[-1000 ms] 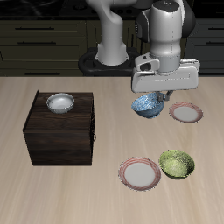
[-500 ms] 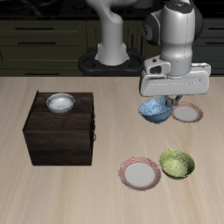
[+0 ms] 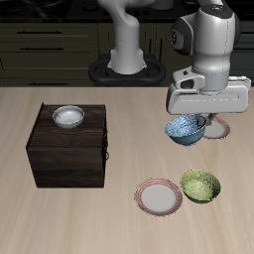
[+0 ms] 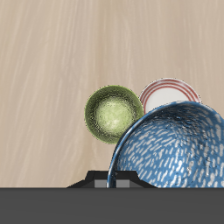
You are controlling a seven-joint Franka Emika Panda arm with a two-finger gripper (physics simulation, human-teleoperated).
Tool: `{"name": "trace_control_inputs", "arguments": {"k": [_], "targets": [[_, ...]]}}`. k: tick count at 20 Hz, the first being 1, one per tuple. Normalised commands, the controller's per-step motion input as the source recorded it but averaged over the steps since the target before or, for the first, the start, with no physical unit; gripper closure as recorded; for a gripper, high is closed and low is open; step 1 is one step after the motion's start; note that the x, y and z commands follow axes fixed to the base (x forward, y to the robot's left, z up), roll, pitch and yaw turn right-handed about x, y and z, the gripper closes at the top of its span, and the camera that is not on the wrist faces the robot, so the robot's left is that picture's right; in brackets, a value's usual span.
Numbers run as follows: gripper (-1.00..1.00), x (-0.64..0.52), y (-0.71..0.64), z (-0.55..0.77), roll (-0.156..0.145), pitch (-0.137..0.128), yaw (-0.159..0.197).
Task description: Stack the blue bowl on the green bowl
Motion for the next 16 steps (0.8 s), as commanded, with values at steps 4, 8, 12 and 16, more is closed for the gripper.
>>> {"name": "trace_control_inputs", "arguments": {"k": [4, 8, 12, 16], "targets": [[1.00, 0.21, 0.26, -0.01, -0.007, -0.009, -0.001], [1.00, 0.20, 0.17, 0.13, -0.016, -0.028, 0.030], [1.00, 0.17, -0.01, 0.16, -0.017, -0.034, -0.005], [1.00, 0.23, -0.01, -0.17, -0.024, 0.011, 0.008]]}}
